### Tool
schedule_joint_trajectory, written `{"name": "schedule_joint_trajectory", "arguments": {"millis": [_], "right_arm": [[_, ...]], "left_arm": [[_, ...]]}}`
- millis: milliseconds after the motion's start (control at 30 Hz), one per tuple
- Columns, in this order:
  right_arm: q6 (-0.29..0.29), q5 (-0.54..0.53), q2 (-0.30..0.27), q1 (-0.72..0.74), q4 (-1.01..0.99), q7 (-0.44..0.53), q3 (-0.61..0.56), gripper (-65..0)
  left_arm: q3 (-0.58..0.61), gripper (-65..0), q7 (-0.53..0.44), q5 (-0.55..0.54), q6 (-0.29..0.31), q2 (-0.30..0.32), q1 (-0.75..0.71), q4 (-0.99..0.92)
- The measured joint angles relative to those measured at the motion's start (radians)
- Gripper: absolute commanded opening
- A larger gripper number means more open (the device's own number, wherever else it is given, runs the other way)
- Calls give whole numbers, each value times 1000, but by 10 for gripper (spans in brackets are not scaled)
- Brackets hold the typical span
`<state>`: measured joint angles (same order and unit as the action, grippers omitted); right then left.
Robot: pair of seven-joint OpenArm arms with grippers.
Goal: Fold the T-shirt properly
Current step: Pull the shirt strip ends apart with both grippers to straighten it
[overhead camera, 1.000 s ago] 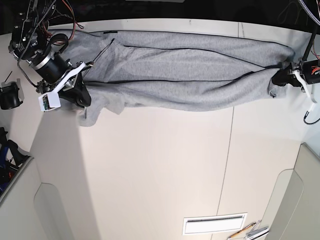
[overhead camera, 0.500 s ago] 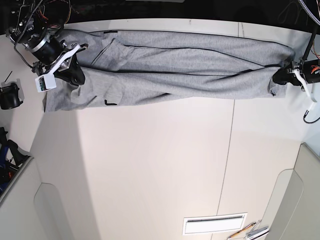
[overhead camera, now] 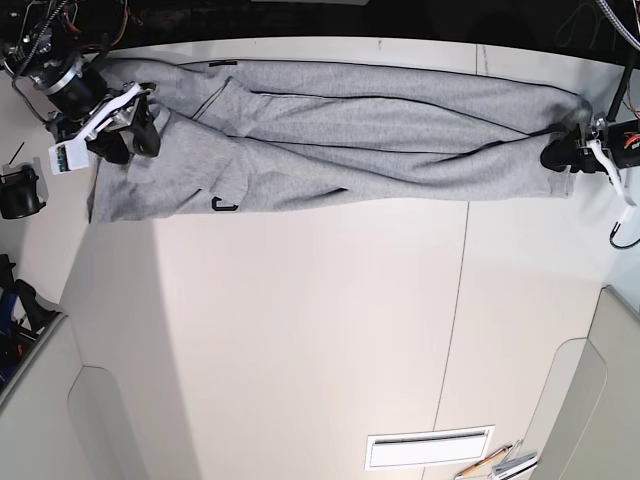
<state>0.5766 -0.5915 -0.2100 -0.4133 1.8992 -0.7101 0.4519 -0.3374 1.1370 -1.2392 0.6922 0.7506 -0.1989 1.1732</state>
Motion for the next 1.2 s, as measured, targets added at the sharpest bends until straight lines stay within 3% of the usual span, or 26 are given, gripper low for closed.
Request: {"name": "schedule_joint_trajectory", "arguments": {"millis": [133, 300, 333, 433, 533, 800, 1200], "right_arm": [[0, -64, 0, 0, 12, -2, 84, -344], [0, -134, 0, 4, 41, -2, 118, -361], [0, -134, 6, 9, 41, -2, 116, -407], [0, -103, 39, 25, 41, -1, 96, -650], [0, -68, 71, 25, 33, -2, 68, -650], [0, 68, 66, 25, -119, 106, -36, -650], [0, 57, 66, 70, -222, 130, -49, -650]], "left_arm": [[-146, -327, 4, -11, 0, 3, 0, 0], [-290, -327, 77, -113, -1, 5, 0, 0], [-299, -327, 83, -118, -1, 5, 0, 0], [-305, -269, 83, -119, -1, 6, -4, 0], [-306, -190, 55, -117, -1, -3, -43, 0], [-306, -187, 11, -92, -3, -89, -120, -1], [-306, -187, -106, 50, -3, -130, -122, -2]]}}
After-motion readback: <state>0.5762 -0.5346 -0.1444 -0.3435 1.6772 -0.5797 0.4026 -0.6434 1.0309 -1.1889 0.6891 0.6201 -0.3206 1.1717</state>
